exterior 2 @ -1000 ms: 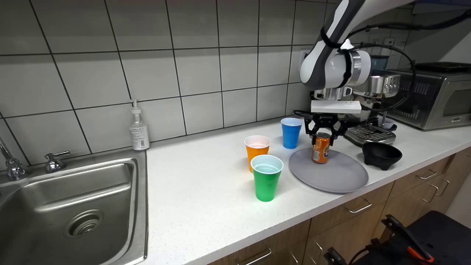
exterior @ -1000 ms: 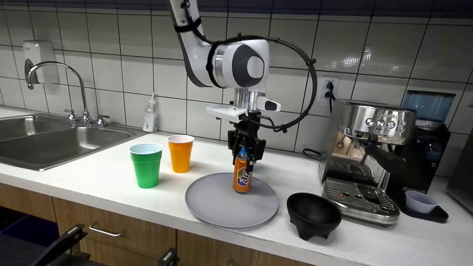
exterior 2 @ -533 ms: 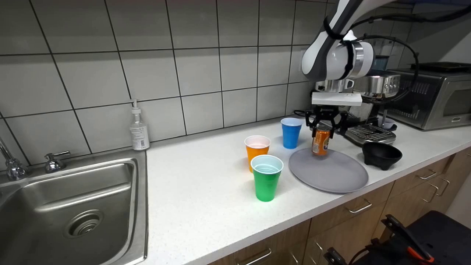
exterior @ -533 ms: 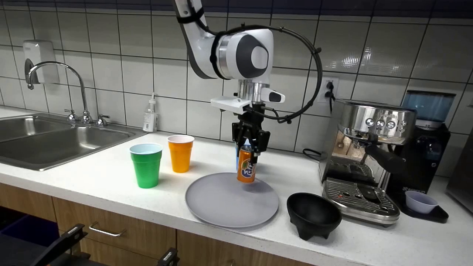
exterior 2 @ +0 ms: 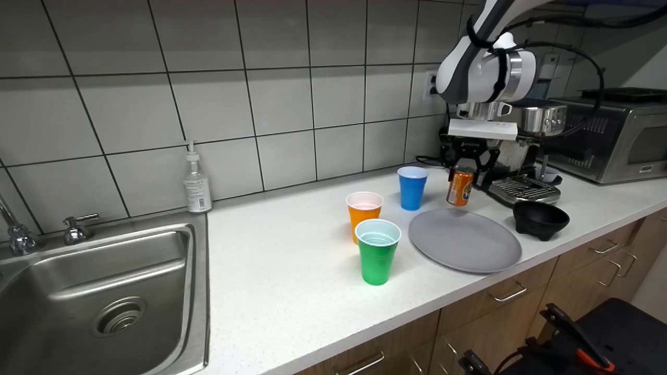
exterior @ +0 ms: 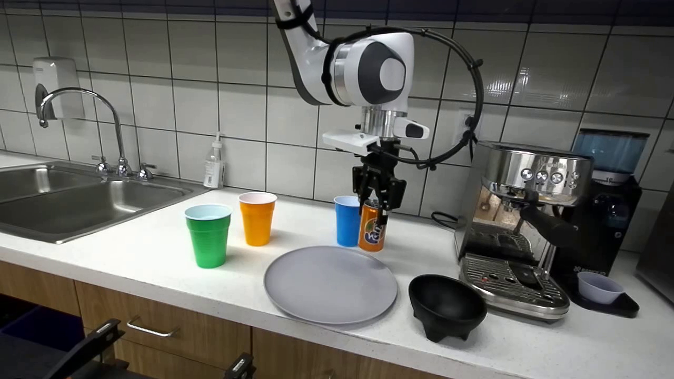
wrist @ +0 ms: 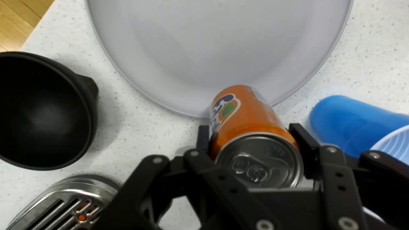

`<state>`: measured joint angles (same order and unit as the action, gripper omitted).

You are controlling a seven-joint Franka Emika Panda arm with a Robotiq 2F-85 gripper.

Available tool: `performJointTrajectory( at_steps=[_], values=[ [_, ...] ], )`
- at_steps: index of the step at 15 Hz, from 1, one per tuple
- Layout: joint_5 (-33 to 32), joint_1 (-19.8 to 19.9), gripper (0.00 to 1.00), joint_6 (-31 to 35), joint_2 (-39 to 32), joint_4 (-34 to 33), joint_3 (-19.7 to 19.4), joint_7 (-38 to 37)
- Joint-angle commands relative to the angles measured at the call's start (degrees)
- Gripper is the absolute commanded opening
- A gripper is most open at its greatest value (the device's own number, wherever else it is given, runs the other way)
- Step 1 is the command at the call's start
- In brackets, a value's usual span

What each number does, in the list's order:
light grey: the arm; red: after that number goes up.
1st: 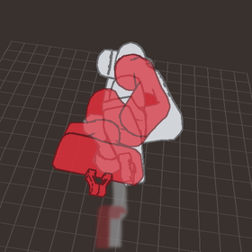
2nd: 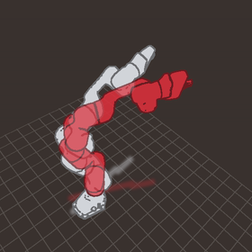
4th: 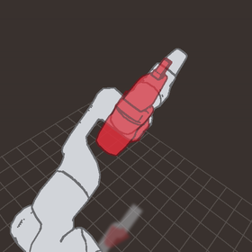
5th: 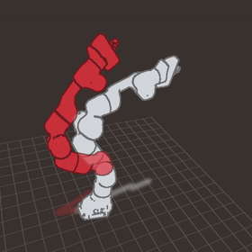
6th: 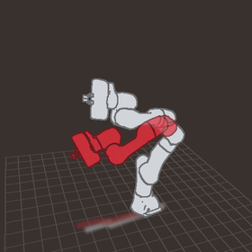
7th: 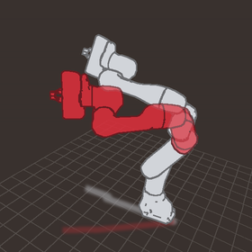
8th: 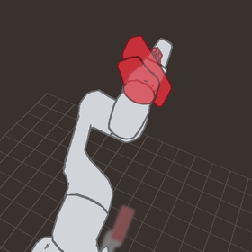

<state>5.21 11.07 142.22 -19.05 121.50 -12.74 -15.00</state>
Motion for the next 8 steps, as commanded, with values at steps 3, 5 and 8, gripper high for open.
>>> performJointTrajectory(
  at_steps=[3,5,8],
  values=[
    [2.73,2.8,0.38,-3.55,-4.1,-7.19,0.04,1.72],
    [3.17,3.5,0.38,-3.79,-5.73,-9.13,-0.1,1.54],
    [3.1,4.27,0.38,-3.7,-8.37,-12.06,-0.43,1.2]
  ],
)
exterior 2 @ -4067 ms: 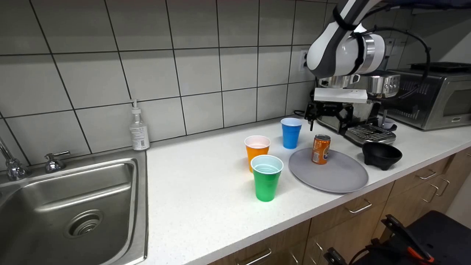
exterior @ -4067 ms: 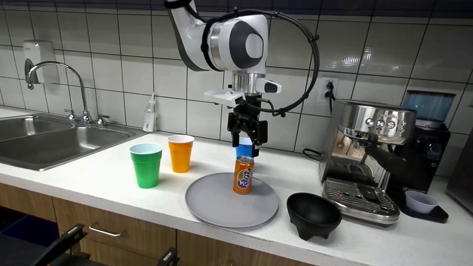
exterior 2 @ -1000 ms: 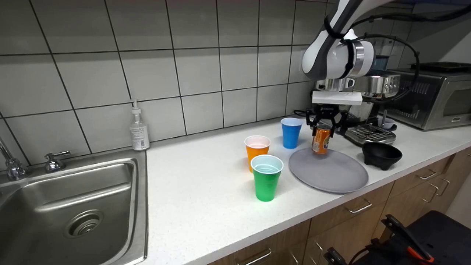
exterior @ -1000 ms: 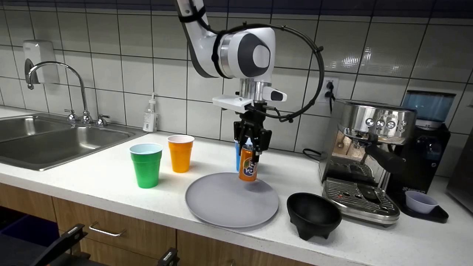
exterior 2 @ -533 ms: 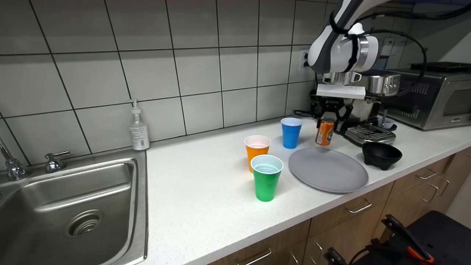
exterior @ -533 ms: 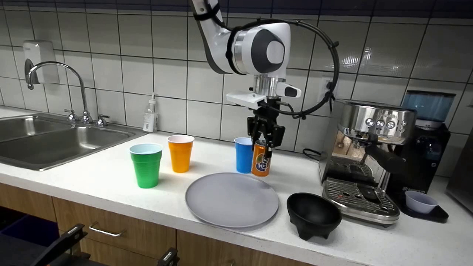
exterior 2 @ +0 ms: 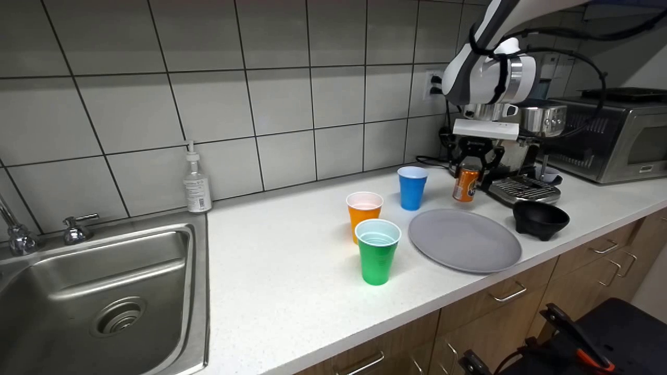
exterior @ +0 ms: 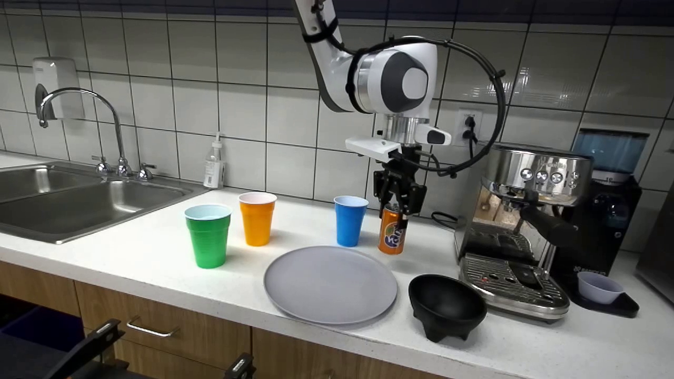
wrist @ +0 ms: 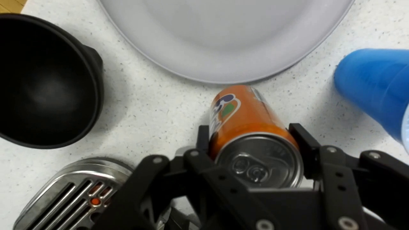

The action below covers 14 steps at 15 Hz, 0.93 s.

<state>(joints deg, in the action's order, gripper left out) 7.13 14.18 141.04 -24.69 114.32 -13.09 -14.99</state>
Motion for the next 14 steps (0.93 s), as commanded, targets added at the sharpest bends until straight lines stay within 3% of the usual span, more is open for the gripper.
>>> performJointTrajectory(
  at_steps=[1,12,13,14],
  values=[
    [1.16,1.37,0.38,-2.68,-3.58,-5.89,-0.19,1.15],
    [0.44,1.64,0.38,-2.95,-10.03,-12.34,-0.43,0.05],
    [0.05,1.32,0.88,-2.83,-10.29,-12.52,-0.76,-0.43],
    [-0.13,1.2,0.9,-2.67,-10.37,-12.61,-0.8,-0.38]
  ],
)
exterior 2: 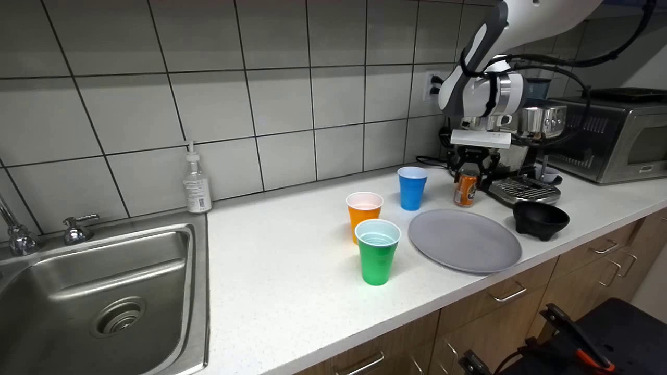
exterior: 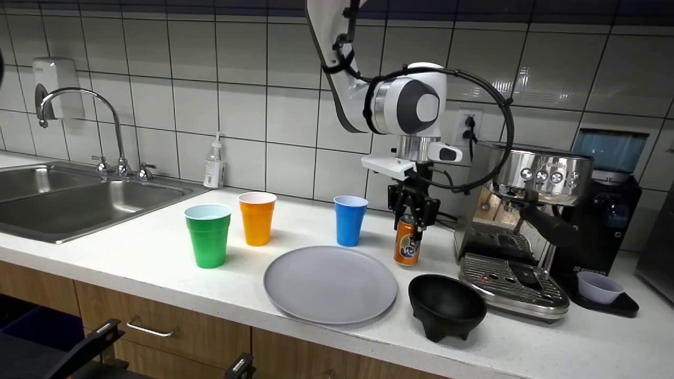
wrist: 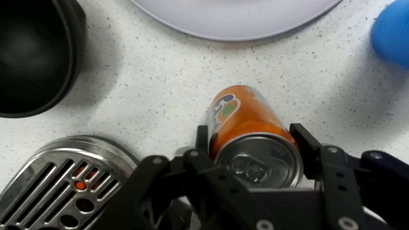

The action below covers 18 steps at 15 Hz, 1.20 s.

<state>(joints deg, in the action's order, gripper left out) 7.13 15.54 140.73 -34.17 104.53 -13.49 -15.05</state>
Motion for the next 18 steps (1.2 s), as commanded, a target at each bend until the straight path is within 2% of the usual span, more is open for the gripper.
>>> performJointTrajectory(
  at_steps=[1,3,18],
  values=[
    [-0.15,-0.21,0.95,-2.36,-0.74,-2.9,-0.38,-0.27],
    [-0.12,-0.31,1.0,-2.29,-0.09,-2.7,-0.32,-0.2],
    [-1.96,-4.96,1.0,-1.0,13.21,9.22,0.33,0.46]
  ],
)
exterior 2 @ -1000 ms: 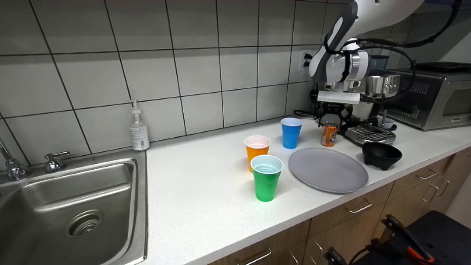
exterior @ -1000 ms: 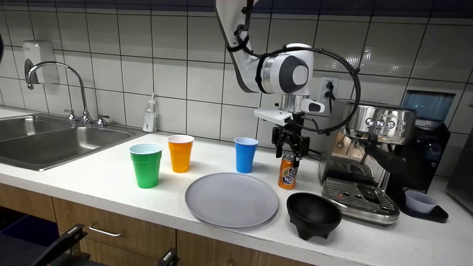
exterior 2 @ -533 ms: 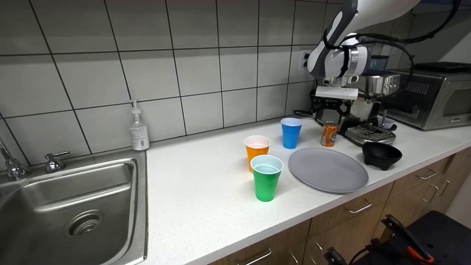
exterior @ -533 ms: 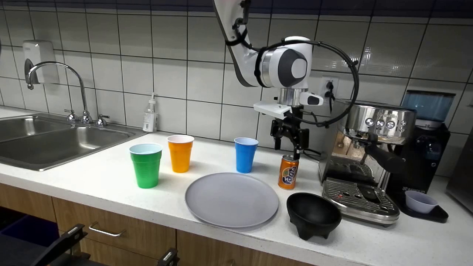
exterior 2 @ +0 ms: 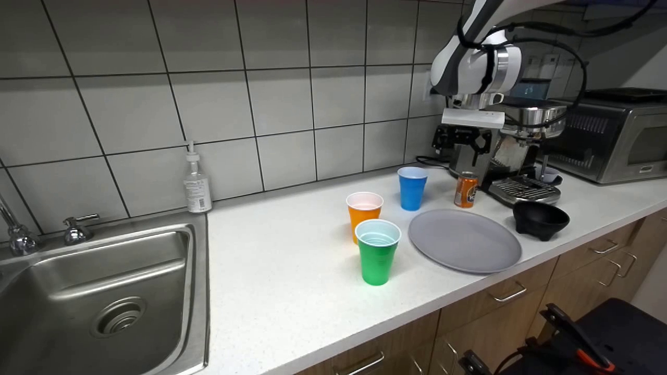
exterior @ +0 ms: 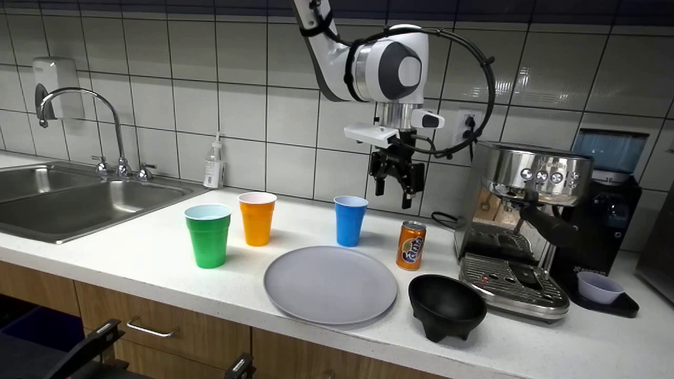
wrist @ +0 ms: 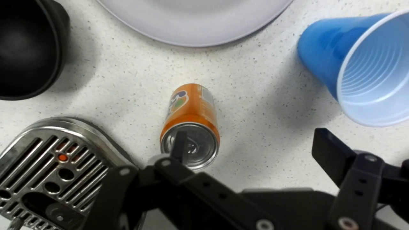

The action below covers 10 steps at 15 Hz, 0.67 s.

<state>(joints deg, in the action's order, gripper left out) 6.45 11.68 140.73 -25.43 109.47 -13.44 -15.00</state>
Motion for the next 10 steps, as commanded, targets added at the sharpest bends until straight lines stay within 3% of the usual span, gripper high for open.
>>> performJointTrajectory(
  at_steps=[1,10],
  values=[
    [-1.25,-1.46,1.0,-1.21,4.9,4.74,0.46,0.4],
    [0.18,-3.72,1.0,-1.54,2.58,3.17,3.31,0.76]
  ],
)
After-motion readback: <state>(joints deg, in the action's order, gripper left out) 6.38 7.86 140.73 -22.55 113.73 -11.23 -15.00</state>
